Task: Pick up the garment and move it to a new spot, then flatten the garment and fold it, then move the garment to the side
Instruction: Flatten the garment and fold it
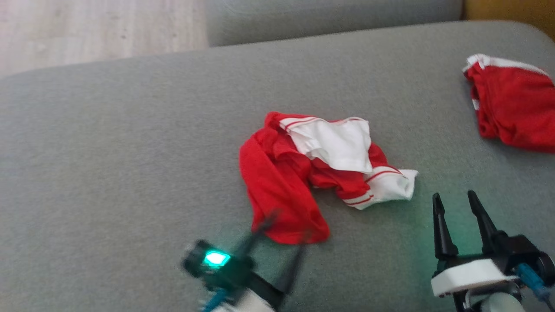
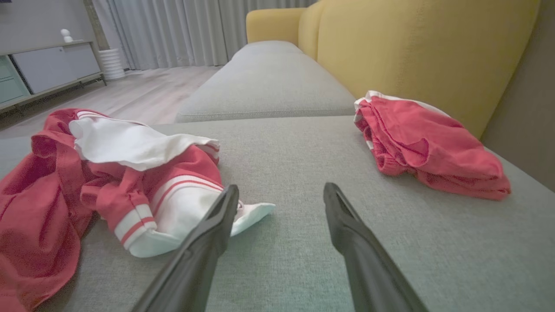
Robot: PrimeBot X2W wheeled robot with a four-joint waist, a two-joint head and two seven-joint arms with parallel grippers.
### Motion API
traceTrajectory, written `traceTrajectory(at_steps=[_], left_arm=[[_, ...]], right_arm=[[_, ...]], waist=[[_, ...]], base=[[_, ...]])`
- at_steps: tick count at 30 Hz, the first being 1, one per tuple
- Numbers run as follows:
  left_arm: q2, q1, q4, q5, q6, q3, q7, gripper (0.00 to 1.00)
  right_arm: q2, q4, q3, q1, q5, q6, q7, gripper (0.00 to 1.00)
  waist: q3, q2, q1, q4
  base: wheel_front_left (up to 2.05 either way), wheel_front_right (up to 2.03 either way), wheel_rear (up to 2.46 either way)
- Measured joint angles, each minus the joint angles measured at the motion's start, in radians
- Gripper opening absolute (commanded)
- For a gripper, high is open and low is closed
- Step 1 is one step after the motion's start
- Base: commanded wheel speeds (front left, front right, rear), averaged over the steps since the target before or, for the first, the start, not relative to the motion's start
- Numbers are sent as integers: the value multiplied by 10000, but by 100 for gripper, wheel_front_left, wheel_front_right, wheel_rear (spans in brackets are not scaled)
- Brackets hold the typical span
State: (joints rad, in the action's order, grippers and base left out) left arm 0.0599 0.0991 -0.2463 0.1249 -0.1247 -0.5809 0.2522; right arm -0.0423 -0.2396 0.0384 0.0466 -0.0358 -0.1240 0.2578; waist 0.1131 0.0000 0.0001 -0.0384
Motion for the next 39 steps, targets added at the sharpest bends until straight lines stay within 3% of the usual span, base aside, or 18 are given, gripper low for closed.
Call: traceTrajectory(at_steps=[3,6,19,20,21,23,29,32,36,39], left_arm=[[119,616,-767,311,-33,-1363,-4,100],[230,1226,-1517,558,-77,-2075,-44,100],[278,2462,-4079,604,17,-2268,-384,100],[249,2506,-4161,606,15,-2278,-403,96],[230,2568,-4249,619,15,-2291,-435,39],[221,2721,-4405,748,17,-2261,-499,0],[186,2894,-4625,1235,13,-2182,-500,0],[194,2864,-3967,2038,10,-1923,-504,0],[146,2783,-989,4518,0,-1685,-871,0],[376,2784,1783,5699,2,-1208,-1434,0]], right_arm=[[0,0,-44,-163,-119,0,2,100],[0,6,-50,-284,-188,0,2,100],[0,46,-8,-578,-366,0,2,100],[0,46,-4,-579,-393,0,2,100],[0,46,-4,-579,-431,0,2,100],[0,40,12,-578,-451,0,2,100],[0,21,65,-577,-453,0,2,100],[0,8,119,-574,-453,0,0,100],[0,0,228,-544,-453,0,0,100],[0,-4,272,-496,-451,0,0,100]], waist=[[234,0,0,-245],[491,0,0,-502],[1122,0,0,-1319],[1120,0,0,-1326],[1106,0,-1,-1326],[1066,0,-1,-1305],[879,0,-1,-1117],[768,0,-1,-1010],[581,0,-1,-858],[436,0,-1,-745]], base=[[0,0,0],[0,0,0],[0,0,0],[0,0,0],[0,0,0],[0,0,0],[0,0,0],[0,0,0],[0,0,0],[0,0,0]])
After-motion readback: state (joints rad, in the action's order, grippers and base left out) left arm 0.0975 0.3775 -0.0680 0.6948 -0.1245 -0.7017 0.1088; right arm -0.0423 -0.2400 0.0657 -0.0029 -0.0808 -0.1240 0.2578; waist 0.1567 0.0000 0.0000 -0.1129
